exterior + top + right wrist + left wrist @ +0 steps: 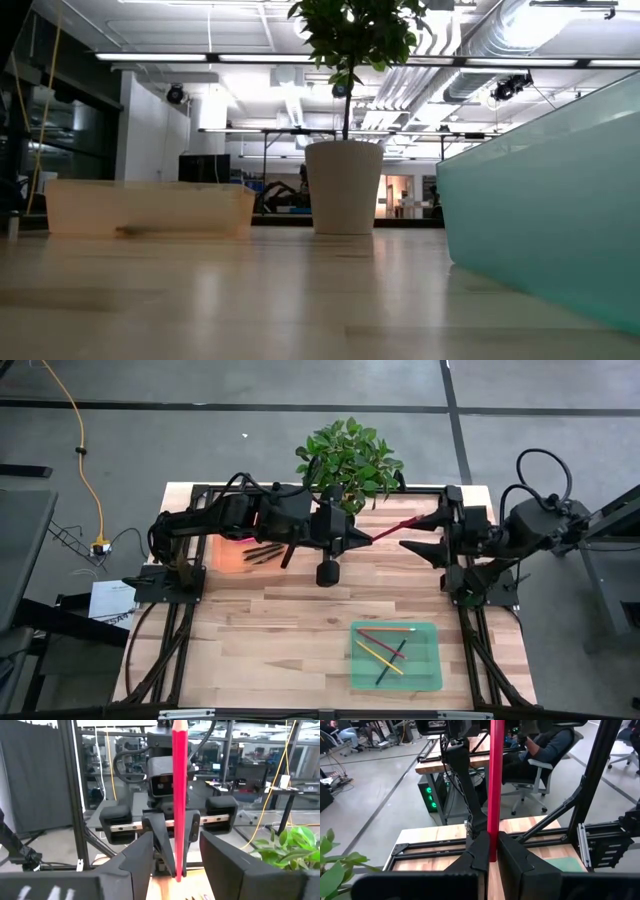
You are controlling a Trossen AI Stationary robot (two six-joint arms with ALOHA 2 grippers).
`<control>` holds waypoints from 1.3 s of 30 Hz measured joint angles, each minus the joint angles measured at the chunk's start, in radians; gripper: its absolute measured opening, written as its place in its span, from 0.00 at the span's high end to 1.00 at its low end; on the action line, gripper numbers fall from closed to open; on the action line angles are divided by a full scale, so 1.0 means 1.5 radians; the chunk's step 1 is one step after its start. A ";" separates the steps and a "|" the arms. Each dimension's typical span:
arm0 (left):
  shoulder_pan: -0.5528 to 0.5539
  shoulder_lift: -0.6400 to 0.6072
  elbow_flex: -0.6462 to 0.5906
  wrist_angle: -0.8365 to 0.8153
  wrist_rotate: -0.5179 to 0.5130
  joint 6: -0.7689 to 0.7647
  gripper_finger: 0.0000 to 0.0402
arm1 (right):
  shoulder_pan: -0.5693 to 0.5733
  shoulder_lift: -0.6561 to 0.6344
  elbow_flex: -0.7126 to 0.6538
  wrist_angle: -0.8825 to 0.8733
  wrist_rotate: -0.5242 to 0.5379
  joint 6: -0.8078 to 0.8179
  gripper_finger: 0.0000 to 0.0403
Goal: Sort pens & pencils
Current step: Put the red colored pencil into the green bin
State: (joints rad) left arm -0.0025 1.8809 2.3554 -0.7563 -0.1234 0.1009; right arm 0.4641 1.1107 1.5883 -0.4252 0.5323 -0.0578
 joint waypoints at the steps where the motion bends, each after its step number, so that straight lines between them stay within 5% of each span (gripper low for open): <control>1: 0.000 0.000 0.000 0.000 0.000 0.000 0.96 | -0.001 0.001 0.000 0.003 0.000 -0.002 0.61; 22: 0.000 0.012 -0.001 -0.001 0.009 0.003 0.96 | -0.049 0.007 0.000 0.027 -0.061 -0.014 0.62; 39: 0.002 0.012 -0.001 0.015 0.006 0.016 0.96 | -0.049 0.007 0.000 0.028 -0.062 -0.041 0.89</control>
State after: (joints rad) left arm -0.0002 1.8988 2.3547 -0.7330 -0.1144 0.1251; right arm 0.3908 1.1210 1.5883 -0.3836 0.4400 -0.1197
